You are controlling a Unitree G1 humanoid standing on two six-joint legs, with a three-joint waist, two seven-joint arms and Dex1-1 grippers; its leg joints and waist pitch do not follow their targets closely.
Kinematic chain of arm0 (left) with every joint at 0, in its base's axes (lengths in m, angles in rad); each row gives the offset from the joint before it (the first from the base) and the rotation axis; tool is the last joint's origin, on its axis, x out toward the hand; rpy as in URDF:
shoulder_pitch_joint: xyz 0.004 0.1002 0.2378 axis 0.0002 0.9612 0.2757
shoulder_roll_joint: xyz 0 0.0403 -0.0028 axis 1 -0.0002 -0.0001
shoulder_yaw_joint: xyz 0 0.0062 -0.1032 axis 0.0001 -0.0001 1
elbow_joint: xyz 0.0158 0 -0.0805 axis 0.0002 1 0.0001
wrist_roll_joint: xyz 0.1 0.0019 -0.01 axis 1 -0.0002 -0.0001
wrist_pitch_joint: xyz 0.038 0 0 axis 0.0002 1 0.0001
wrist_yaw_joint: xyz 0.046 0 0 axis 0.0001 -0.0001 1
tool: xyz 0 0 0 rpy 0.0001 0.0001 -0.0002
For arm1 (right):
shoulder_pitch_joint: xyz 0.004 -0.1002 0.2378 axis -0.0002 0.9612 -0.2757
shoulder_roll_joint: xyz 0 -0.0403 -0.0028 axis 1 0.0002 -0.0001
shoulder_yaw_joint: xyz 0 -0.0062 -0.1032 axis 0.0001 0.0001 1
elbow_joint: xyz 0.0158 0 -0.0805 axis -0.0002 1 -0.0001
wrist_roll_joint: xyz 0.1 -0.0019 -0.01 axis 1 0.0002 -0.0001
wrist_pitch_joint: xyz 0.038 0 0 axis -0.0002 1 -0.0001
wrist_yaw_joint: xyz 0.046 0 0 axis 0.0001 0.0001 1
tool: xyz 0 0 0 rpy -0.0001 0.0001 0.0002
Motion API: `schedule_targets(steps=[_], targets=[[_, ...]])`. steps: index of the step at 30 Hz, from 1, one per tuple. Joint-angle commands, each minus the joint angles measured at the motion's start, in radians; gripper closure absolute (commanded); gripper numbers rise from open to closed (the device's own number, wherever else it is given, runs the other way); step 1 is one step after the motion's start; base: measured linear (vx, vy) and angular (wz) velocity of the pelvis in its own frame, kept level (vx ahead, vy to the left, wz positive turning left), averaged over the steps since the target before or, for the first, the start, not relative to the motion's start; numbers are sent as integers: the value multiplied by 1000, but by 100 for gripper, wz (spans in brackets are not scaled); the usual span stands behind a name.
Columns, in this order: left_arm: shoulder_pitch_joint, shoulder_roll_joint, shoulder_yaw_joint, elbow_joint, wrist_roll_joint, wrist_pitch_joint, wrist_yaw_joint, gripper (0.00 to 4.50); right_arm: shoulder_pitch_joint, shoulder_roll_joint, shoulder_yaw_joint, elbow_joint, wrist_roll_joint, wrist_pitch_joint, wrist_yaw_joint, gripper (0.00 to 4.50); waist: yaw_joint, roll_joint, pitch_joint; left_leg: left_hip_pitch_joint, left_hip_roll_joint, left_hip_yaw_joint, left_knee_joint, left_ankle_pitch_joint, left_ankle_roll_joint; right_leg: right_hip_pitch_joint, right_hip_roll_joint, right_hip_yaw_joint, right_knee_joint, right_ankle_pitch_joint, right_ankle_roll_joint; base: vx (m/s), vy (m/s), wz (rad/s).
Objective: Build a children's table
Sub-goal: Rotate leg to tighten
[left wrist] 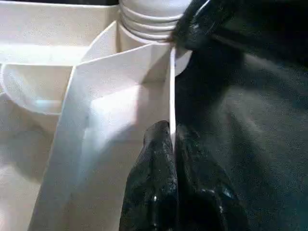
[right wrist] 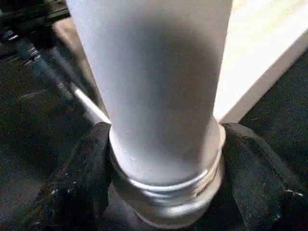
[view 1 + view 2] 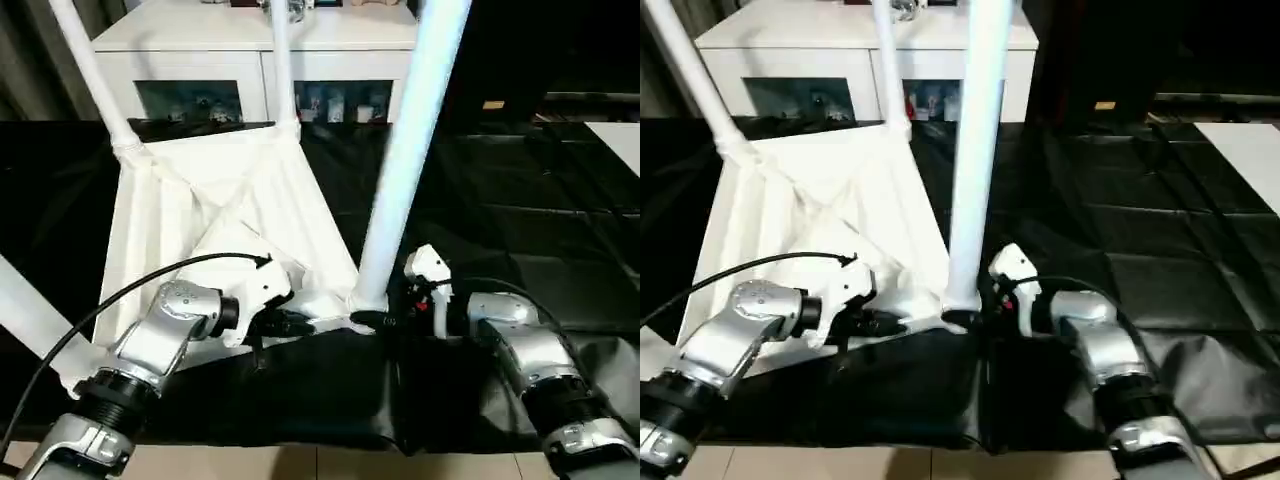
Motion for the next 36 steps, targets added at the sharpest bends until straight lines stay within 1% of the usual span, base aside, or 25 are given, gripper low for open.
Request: schedule_targets(steps=[1,2,3,4,6,7,9,10,13,14,15,16,17,21,22,24,25,26,29,30,31,32,33,34,36], targets=[[2,-18,-12,30,20,3,43,450,-17,11,-9,32,-23,15,-83,150,2,-7,-54,17,49,-24,-83,-283,10,42,-43,36,-67,-313,-234,0,0,0],[-30,-70,10,91,44,31,164,450,-28,54,-36,57,-32,40,-215,151,4,-7,-51,18,49,-24,-83,-298,4,37,-43,38,-72,-333,-221,0,0,0],[-51,-104,23,129,56,51,239,450,-34,83,-55,70,-35,62,-301,151,-1,-5,-48,18,49,-23,-87,-311,0,33,-38,39,-74,-347,-215,0,0,0],[-70,-136,37,160,61,72,303,450,-38,107,-67,78,-44,73,-378,152,-5,-8,-45,20,47,-28,-89,-340,-21,34,-40,37,-78,-400,-195,0,0,0],[-91,-168,51,195,67,90,372,450,-39,134,-77,83,-50,86,-450,152,-8,-9,-46,19,44,-32,-91,-368,-34,34,-41,34,-85,-467,-160,0,0,0],[-125,-216,69,251,77,101,478,450,-40,176,-93,90,-66,96,-575,157,-11,-9,-45,18,43,-36,-93,-377,-37,34,-42,32,-90,-492,-142,0,0,0],[-137,-233,76,272,77,98,516,450,-40,192,-98,94,-74,100,-622,163,-11,-10,-47,22,42,-37,-93,-388,-36,32,-42,30,-95,-503,-130,0,0,0],[-149,-251,80,294,81,86,555,450,-42,206,-99,101,-89,91,-673,173,-10,-10,-48,22,40,-36,-93,-392,-21,29,-42,30,-100,-501,-125,0,0,0],[-170,-275,74,334,104,59,597,450,-60,219,-104,137,-108,53,-742,176,-11,-9,-47,24,37,-34,-92,-408,-15,23,-41,28,-106,-517,-115,0,0,0],[-174,-277,73,344,111,51,603,450,-65,221,-112,145,-104,48,-749,177,-10,-9,-48,21,38,-37,-94,-407,-10,26,-42,28,-106,-522,-110,0,0,0],[-174,-277,73,344,111,51,603,450,-65,221,-112,145,-104,48,-749,177,-10,-9,-48,21,38,-37,-94,-407,-10,26,-42,28,-106,-522,-110,0,0,0],[-176,-278,75,348,112,47,597,450,-67,225,-125,146,-92,40,-747,177,-10,-1,-48,19,39,-38,-95,-407,-9,27,-42,28,-105,-512,-108,0,0,0],[-174,-275,72,346,112,40,581,450,-65,228,-132,139,-80,30,-727,177,-11,-6,-49,19,39,-36,-95,-415,-6,25,-41,28,-106,-499,-109,0,0,0],[-161,-241,47,322,114,17,500,450,-33,231,-125,44,-40,-26,-597,177,-5,-6,-54,17,43,-33,-94,-379,5,28,-41,32,-98,-412,-136,0,0,0],[-151,-221,34,311,116,-2,464,450,-22,220,-121,21,-23,-32,-555,142,-2,-6,-56,9,45,-31,-93,-329,18,34,-41,34,-87,-337,-159,0,0,0],[-148,-217,31,308,116,-8,455,450,-20,218,-121,17,-20,-34,-547,142,-1,-6,-60,2,45,-30,-91,-284,35,42,-42,34,-78,-275,-180,0,0,0],[-148,-217,31,308,116,-8,455,450,-20,218,-121,17,-20,-34,-547,142,-2,-6,-59,1,45,-29,-90,-276,39,42,-42,33,-77,-263,-185,0,0,0],[-148,-217,31,308,116,-8,455,450,-20,218,-121,17,-20,-34,-547,142,-1,-7,-60,5,45,-27,-87,-267,45,40,-43,33,-77,-262,-194,0,0,0],[-148,-217,31,308,116,-8,455,450,-20,218,-121,17,-20,-34,-547,142,-1,-5,-59,3,45,-26,-87,-244,48,43,-43,33,-77,-273,-200,0,0,0],[-148,-217,31,308,116,-8,455,450,-20,218,-121,17,-20,-34,-547,122,-1,-5,-59,4,45,-26,-88,-246,46,42,-42,33,-77,-276,-200,0,0,0],[-133,-198,28,288,108,-25,407,450,-18,192,-114,11,-9,-37,-491,122,-1,-4,-58,4,46,-27,-89,-254,43,42,-42,32,-79,-289,-197,0,0,0],[-100,-162,27,234,79,-33,317,450,-14,135,-98,-3,10,-24,-370,122,0,0,-58,4,46,-28,-90,-263,40,42,-43,32,-79,-296,-196,0,0,0],[-79,-140,27,198,60,-37,258,450,-13,99,-88,-11,20,-15,-290,122,-1,-6,-60,-3,47,-32,-89,-271,51,55,-44,29,-73,-281,-197,0,0,0],[-64,-124,26,173,45,-39,215,450,-11,73,-81,-17,28,-9,-231,122,-7,-4,-58,-15,48,-35,-92,-265,62,58,-43,27,-69,-269,-196,0,0,0],[-40,-97,19,126,16,-49,131,450,-6,32,-68,-34,37,-6,-128,122,-12,-3,-58,-11,48,-34,-89,-264,67,53,-42,29,-72,-274,-199,0,0,0]])
